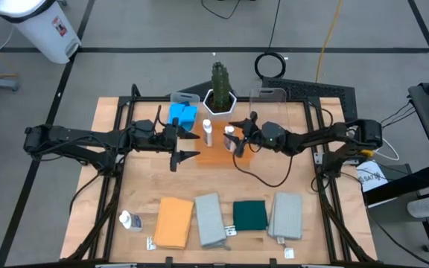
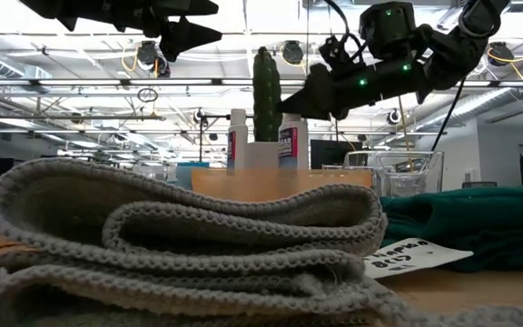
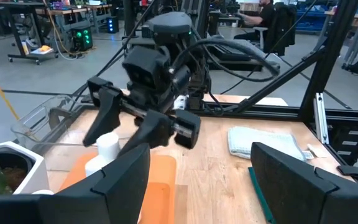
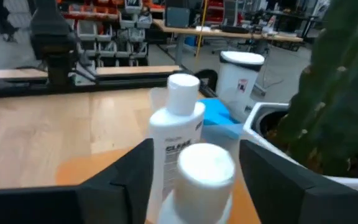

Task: Pick & Place Kitchen Items
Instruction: Put the white plastic restorer bottle into the orange bin

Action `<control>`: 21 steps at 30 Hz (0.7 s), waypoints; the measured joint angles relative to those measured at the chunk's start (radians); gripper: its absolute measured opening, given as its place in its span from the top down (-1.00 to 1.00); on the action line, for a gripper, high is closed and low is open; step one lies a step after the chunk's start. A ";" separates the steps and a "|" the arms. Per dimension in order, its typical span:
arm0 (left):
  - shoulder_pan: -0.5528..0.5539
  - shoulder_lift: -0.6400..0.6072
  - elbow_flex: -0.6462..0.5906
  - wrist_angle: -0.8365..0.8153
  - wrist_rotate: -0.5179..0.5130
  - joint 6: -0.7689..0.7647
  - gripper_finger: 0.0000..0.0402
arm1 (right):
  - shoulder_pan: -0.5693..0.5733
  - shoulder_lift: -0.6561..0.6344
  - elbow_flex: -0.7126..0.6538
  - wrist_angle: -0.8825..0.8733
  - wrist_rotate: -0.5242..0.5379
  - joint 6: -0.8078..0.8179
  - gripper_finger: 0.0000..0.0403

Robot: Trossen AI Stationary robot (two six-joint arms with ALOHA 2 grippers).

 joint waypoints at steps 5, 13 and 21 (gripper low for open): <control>0.000 0.000 0.000 0.003 0.000 -0.003 -0.42 | 0.036 -0.064 -0.001 -0.028 0.003 0.000 -0.21; 0.000 0.000 0.000 0.004 0.000 -0.004 -0.42 | 0.148 -0.250 0.001 -0.201 0.001 0.000 -0.21; 0.000 0.000 0.000 -0.001 0.000 -0.004 -0.42 | 0.268 -0.433 0.001 -0.554 0.000 0.037 -0.11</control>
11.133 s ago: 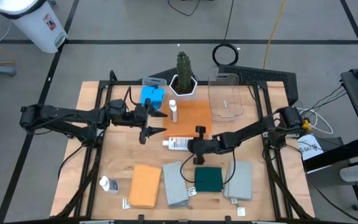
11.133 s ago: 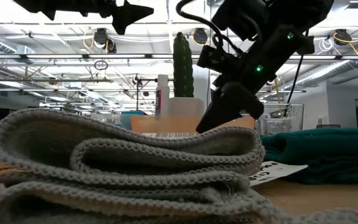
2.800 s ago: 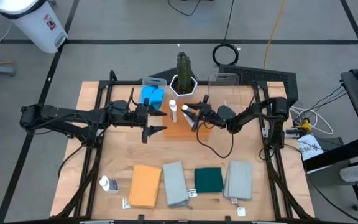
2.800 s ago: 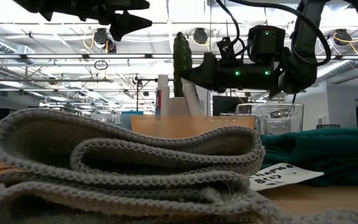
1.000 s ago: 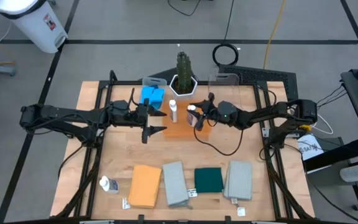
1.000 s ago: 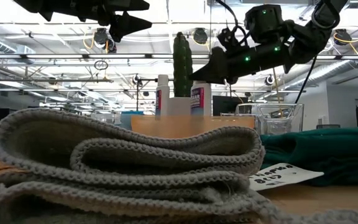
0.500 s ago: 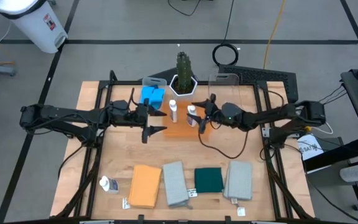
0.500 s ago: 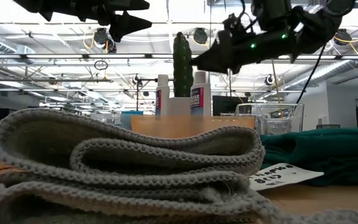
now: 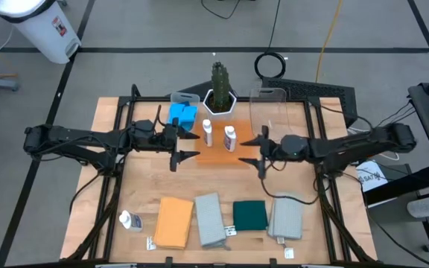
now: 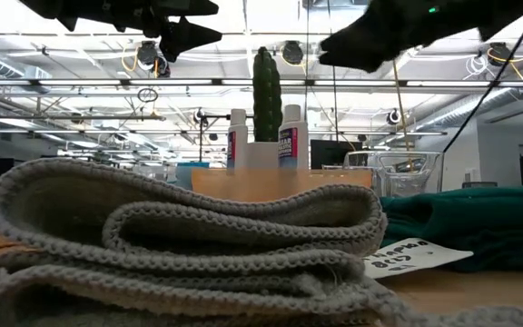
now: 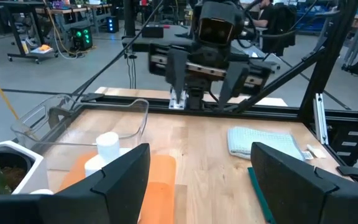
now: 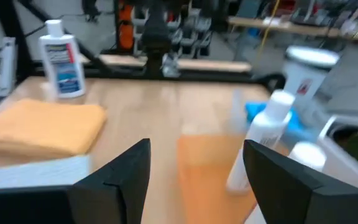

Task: Pick & Place Kitchen Items
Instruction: Put the white plastic restorer bottle into the orange bin

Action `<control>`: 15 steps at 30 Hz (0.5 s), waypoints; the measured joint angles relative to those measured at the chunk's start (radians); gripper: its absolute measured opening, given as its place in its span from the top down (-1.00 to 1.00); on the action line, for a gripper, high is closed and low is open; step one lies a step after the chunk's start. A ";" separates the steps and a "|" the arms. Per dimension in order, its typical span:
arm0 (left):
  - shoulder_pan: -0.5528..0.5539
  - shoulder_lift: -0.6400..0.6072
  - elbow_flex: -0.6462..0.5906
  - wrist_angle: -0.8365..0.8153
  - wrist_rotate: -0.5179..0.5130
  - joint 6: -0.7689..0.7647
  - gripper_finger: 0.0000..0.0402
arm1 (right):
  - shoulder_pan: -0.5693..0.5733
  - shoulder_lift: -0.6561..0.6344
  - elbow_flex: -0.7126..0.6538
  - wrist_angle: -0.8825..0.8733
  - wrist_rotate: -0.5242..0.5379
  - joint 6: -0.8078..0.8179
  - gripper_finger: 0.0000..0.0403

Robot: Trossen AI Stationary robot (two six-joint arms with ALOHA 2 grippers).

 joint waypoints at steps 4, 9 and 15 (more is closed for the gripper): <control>0.000 0.000 0.000 0.000 0.000 0.000 -0.42 | 0.042 -0.071 0.000 -0.133 0.000 0.105 -0.08; 0.000 0.000 0.000 0.000 0.000 0.000 -0.42 | 0.083 -0.125 -0.039 -0.165 -0.001 0.143 -0.04; 0.000 0.000 0.000 0.000 0.000 -0.023 -0.42 | 0.108 -0.183 -0.135 -0.129 -0.063 0.180 -0.04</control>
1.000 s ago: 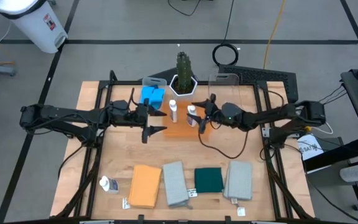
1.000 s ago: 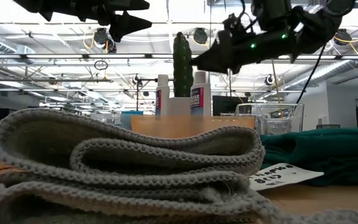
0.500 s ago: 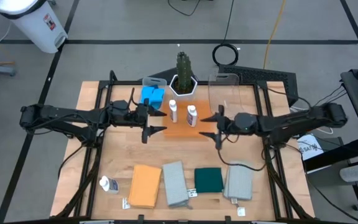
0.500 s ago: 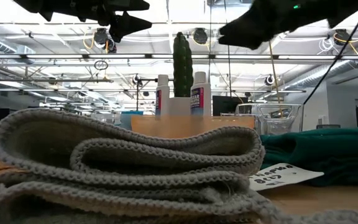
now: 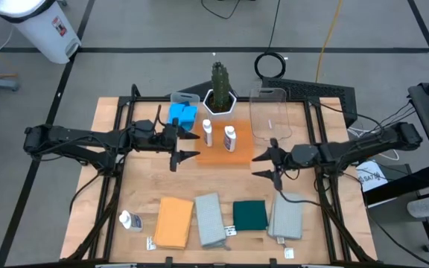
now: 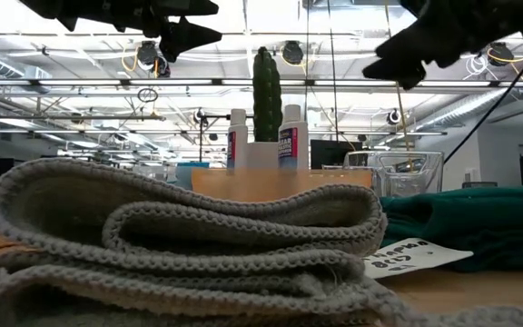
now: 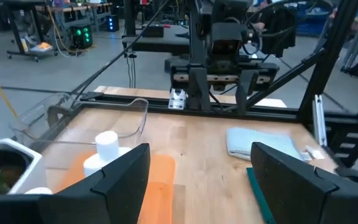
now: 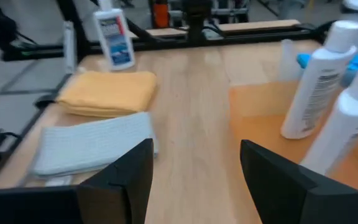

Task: Pick & Place Kitchen Items
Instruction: Put the white plastic restorer bottle into the orange bin

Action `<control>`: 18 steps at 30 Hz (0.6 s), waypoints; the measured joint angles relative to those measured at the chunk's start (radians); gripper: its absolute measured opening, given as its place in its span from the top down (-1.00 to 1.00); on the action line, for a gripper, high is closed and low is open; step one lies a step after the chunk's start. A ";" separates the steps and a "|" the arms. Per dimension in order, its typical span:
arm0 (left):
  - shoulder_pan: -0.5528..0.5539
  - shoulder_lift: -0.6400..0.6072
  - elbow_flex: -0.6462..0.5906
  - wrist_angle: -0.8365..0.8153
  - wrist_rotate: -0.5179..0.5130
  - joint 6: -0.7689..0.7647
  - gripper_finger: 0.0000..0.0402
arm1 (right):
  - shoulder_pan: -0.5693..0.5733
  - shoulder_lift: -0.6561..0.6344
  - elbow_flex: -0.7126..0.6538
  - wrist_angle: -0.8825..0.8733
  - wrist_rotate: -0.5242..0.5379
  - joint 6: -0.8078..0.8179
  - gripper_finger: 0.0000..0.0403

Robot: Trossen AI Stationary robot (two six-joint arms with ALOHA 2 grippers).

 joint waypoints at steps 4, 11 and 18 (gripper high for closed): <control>0.000 0.000 0.000 -0.022 0.021 -0.117 -0.42 | 0.000 -0.052 -0.043 0.050 -0.018 0.011 -0.04; -0.051 -0.042 0.169 -0.515 0.229 -0.174 -0.42 | 0.000 -0.101 -0.079 0.078 -0.017 0.011 -0.04; -0.327 -0.016 0.412 -1.137 0.069 -0.130 -0.42 | 0.000 -0.104 -0.096 0.118 -0.016 0.011 -0.04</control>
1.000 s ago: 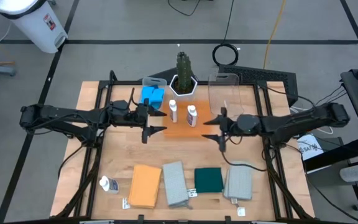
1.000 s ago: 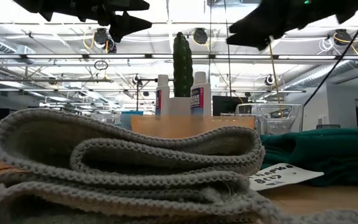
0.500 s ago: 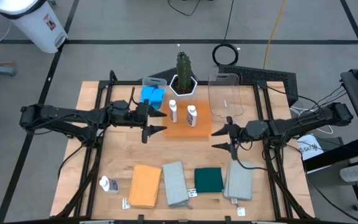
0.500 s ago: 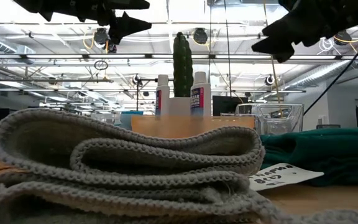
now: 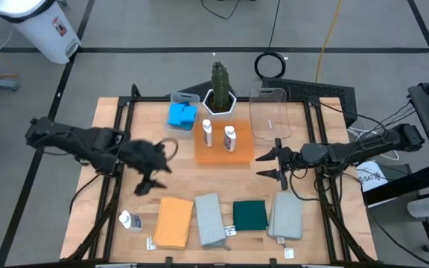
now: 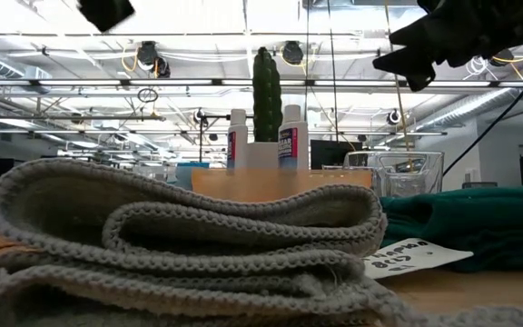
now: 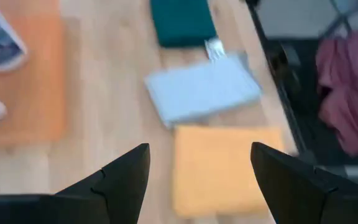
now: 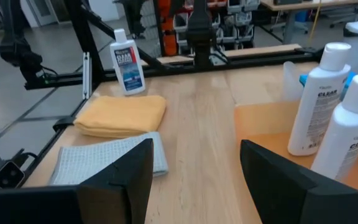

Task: Pick & Place Kitchen Items
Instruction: Put the white plastic restorer bottle into the orange bin

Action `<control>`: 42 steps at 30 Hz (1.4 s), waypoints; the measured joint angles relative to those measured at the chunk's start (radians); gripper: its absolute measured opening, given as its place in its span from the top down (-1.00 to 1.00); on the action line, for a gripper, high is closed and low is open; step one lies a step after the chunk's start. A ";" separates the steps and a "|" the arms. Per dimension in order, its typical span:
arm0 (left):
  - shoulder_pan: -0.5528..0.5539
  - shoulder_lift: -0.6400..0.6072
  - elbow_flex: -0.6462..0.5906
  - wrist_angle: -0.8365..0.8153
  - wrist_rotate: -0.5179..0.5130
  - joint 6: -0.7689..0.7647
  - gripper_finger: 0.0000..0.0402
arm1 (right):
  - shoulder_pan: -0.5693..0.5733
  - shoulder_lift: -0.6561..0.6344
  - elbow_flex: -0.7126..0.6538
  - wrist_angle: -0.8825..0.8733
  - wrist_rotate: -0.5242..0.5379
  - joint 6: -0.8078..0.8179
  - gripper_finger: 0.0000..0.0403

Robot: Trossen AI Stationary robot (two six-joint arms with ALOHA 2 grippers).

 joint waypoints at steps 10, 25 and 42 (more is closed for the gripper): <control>-0.350 -0.001 0.003 -0.175 -0.037 -0.570 -0.42 | 0.000 0.000 -0.006 0.039 0.000 0.000 -0.04; -0.706 0.012 0.003 -0.270 -0.214 -0.961 -0.42 | -0.003 0.000 -0.006 0.070 0.005 -0.027 -0.04; -0.785 0.133 0.003 -0.276 -0.212 -1.073 -0.42 | -0.003 0.000 -0.006 0.070 0.008 -0.027 -0.04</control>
